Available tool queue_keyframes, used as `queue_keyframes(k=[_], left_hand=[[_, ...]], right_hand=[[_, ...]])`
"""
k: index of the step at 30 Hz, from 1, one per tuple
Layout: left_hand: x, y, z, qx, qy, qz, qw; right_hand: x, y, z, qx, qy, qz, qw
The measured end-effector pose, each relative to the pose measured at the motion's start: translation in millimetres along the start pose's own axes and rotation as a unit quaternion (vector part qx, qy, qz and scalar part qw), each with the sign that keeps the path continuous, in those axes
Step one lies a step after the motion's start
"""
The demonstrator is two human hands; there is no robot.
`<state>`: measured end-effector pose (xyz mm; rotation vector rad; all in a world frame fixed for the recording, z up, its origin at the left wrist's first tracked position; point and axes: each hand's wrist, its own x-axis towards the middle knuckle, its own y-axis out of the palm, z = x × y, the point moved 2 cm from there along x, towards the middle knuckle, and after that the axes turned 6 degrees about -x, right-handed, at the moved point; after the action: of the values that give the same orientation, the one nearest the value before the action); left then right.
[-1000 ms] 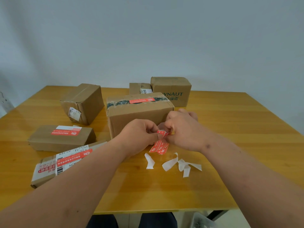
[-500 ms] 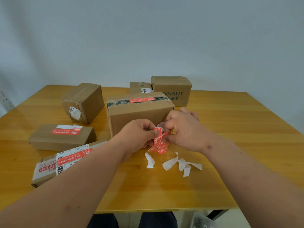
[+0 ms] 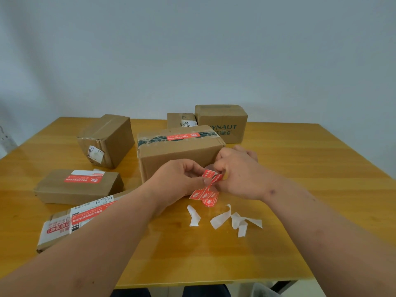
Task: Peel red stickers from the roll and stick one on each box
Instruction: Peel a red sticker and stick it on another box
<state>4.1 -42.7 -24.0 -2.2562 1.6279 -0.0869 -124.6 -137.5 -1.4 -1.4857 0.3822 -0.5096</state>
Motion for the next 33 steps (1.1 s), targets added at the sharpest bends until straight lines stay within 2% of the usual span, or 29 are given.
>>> queue_keyframes(k=[4,9,18,25,29,33], left_hand=[[2,1,1,0.053,-0.007,-0.016,0.998],[4,3,3,0.006,-0.019,-0.015,1.000],[2,2,7,-0.068,-0.043,-0.017,0.997],[3,4,0,-0.120,-0.025,-0.021,0.992],[2,4,-5,-0.101,-0.005,-0.024,0.995],[-1,0,-7,-0.034,0.012,-0.017,0.999]], right_hand=[[0,-1,1,0.009,0.003,0.012,1.000],[1,0,2,0.004,0.003,0.011,1.000],[-1,4,3,-0.034,-0.027,-0.043,0.998],[4,0,1,-0.018,0.003,-0.011,1.000],[6,-1,2,-0.031,0.005,-0.004,1.000],[6,-1,2,-0.034,-0.011,-0.008,0.999]])
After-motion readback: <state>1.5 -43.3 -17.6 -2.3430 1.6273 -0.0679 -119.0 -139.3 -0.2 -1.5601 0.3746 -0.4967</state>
